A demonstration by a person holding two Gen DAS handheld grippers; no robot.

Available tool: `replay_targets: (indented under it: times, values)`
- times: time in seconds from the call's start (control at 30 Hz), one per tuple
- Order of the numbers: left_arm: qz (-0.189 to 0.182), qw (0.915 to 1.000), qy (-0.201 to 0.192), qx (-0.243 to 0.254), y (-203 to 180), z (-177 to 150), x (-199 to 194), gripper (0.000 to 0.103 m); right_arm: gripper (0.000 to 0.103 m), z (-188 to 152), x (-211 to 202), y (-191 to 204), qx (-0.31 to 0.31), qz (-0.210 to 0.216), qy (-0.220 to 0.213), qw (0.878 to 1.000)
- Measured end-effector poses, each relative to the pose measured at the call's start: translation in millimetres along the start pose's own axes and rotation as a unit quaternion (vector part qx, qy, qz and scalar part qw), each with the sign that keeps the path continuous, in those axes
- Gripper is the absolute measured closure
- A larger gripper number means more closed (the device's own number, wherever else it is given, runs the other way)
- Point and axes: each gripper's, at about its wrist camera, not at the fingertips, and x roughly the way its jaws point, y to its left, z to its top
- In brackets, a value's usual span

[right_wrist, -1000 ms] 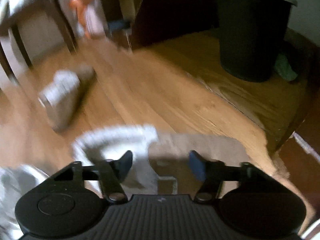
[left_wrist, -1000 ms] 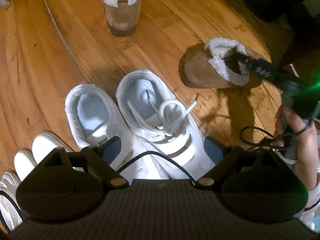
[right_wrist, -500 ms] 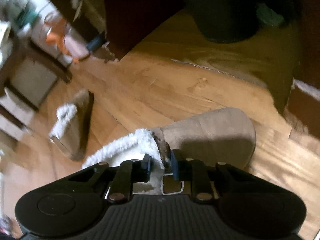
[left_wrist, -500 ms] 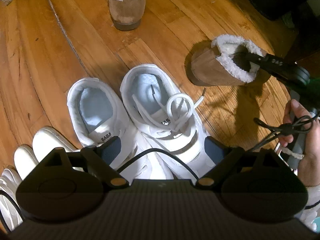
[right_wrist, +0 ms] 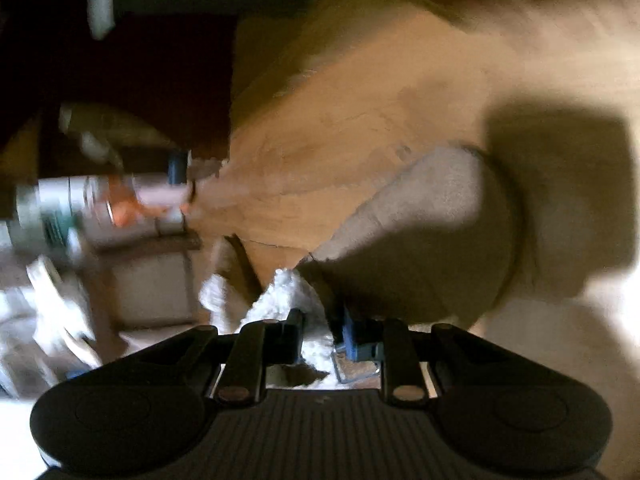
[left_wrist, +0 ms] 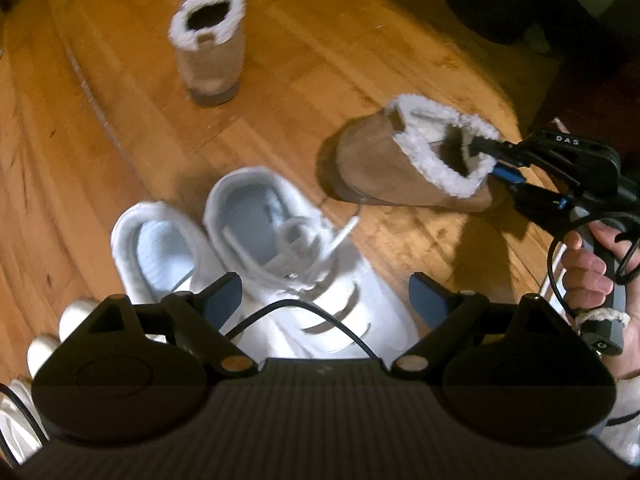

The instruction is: Organize scattered shoes

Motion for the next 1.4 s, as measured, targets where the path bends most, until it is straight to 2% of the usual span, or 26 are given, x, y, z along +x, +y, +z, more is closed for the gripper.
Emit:
replay_targets:
  times: [0.07, 0.1, 0.13, 0.17, 0.23, 0.27, 0.3, 0.33, 0.4, 0.5, 0.6, 0.63, 0.73, 0.77, 0.83, 0.87, 0.9, 0.93, 1.0, 1.07, 1.1, 1.2, 1.23, 1.27, 1.33, 1.4]
  values:
    - [-0.009, 1.0000, 0.000, 0.004, -1.0, -0.5, 0.9, 0.012, 0.081, 0.6, 10.4, -13.4, 0.053, 0.051, 0.071, 0.995]
    - [-0.010, 0.9999, 0.001, 0.005, -0.8, -0.7, 1.4, 0.012, 0.080, -2.6, 15.1, -14.7, 0.073, 0.089, 0.111, 0.987]
    - [-0.011, 0.9999, 0.001, 0.006, -0.2, -0.7, 2.4, 0.012, 0.074, -4.8, 16.0, -10.8, 0.070, 0.105, 0.128, 0.984]
    - [-0.013, 0.9999, 0.002, 0.007, 0.4, -0.7, 3.5, 0.012, 0.067, -6.9, 12.9, 3.3, 0.021, 0.100, 0.125, 0.987]
    - [-0.011, 0.9999, 0.003, 0.005, 2.8, -0.4, 5.4, 0.012, 0.026, -12.4, 3.3, 40.1, -0.119, 0.067, 0.095, 0.986]
    - [-0.011, 0.9999, 0.003, 0.004, 4.1, -0.3, 6.3, 0.012, 0.019, -19.4, -0.7, 56.9, -0.201, 0.025, 0.057, 0.978]
    - [-0.010, 0.9999, 0.003, 0.001, 6.0, 0.6, 6.9, 0.012, 0.016, -29.5, -4.5, 76.7, -0.301, -0.031, 0.006, 0.953]
    - [-0.010, 0.9999, 0.003, -0.001, 8.0, 1.6, 7.5, 0.012, 0.016, -35.8, -5.3, 87.5, -0.357, -0.066, -0.022, 0.931]
    - [-0.009, 0.9999, 0.002, -0.011, 12.9, 4.4, 8.2, 0.012, 0.016, -42.3, 6.4, 96.7, -0.426, -0.119, -0.038, 0.896]
    - [-0.006, 0.9996, 0.006, -0.028, 18.0, 5.6, 10.0, 0.012, 0.016, -43.8, 30.9, 100.6, -0.465, -0.163, -0.035, 0.869]
    - [-0.009, 0.9991, 0.010, -0.040, 22.4, 5.5, 12.0, 0.012, 0.016, -45.7, 49.5, 107.4, -0.491, -0.174, -0.047, 0.852]
    - [-0.009, 0.9990, 0.010, -0.042, 23.3, 5.1, 12.0, 0.012, 0.014, -45.9, 52.2, 107.5, -0.493, -0.171, -0.040, 0.852]
    - [-0.009, 0.9988, 0.011, -0.046, 25.6, 3.8, 11.9, 0.012, 0.008, -46.1, 75.4, 99.6, -0.470, -0.170, 0.032, 0.866]
    - [-0.009, 0.9988, 0.010, -0.046, 25.8, 3.2, 11.6, 0.012, 0.009, -51.1, 79.0, 98.5, -0.476, -0.188, 0.031, 0.859]
    - [-0.008, 0.9988, 0.008, -0.048, 27.7, -0.1, 9.3, 0.012, 0.031, -65.2, 83.7, 97.6, -0.505, -0.227, 0.018, 0.833]
    - [-0.009, 0.9988, 0.009, -0.048, 28.3, -1.0, 8.9, 0.012, 0.033, -69.9, 83.4, 97.7, -0.515, -0.226, 0.028, 0.827]
    - [-0.010, 0.9986, 0.010, -0.050, 30.8, -2.6, 9.2, 0.012, 0.043, -75.2, 82.3, 97.4, -0.522, -0.220, 0.045, 0.823]
    - [-0.010, 0.9985, 0.012, -0.053, 33.5, -4.3, 9.4, 0.012, 0.050, -77.8, 81.2, 96.8, -0.523, -0.214, 0.059, 0.823]
    - [-0.008, 0.9980, 0.012, -0.061, 38.6, -5.6, 10.4, 0.012, 0.052, -78.0, 76.2, 93.2, -0.505, -0.206, 0.073, 0.835]
    - [-0.010, 0.9974, 0.008, -0.071, 44.8, -2.3, 11.2, 0.012, 0.052, -78.3, 67.8, 95.9, -0.503, -0.201, 0.048, 0.839]
    - [-0.012, 0.9968, 0.003, -0.079, 48.9, -0.3, 10.6, 0.012, 0.049, -78.7, 61.4, 99.8, -0.502, -0.193, 0.031, 0.843]
    - [-0.026, 0.9932, -0.020, -0.111, 64.5, 7.9, 7.6, 0.012, 0.019, -72.2, 41.5, 108.2, -0.465, -0.086, 0.023, 0.881]
    - [-0.029, 0.9918, -0.027, -0.121, 69.4, 10.6, 6.6, 0.012, 0.017, -67.7, 38.5, 108.3, -0.444, -0.049, 0.024, 0.894]
    - [-0.032, 0.9903, -0.034, -0.131, 74.2, 13.3, 5.5, 0.012, 0.017, -65.4, 38.3, 107.6, -0.433, -0.031, 0.025, 0.901]
    - [-0.038, 0.9832, -0.065, -0.167, 95.5, 30.0, 3.7, 0.012, 0.017, -63.7, 39.1, 107.2, -0.422, -0.017, 0.024, 0.906]
    - [-0.042, 0.9749, -0.087, -0.200, 113.2, 45.2, 3.3, 0.012, 0.017, -66.3, 46.7, 107.8, -0.429, -0.033, 0.009, 0.903]
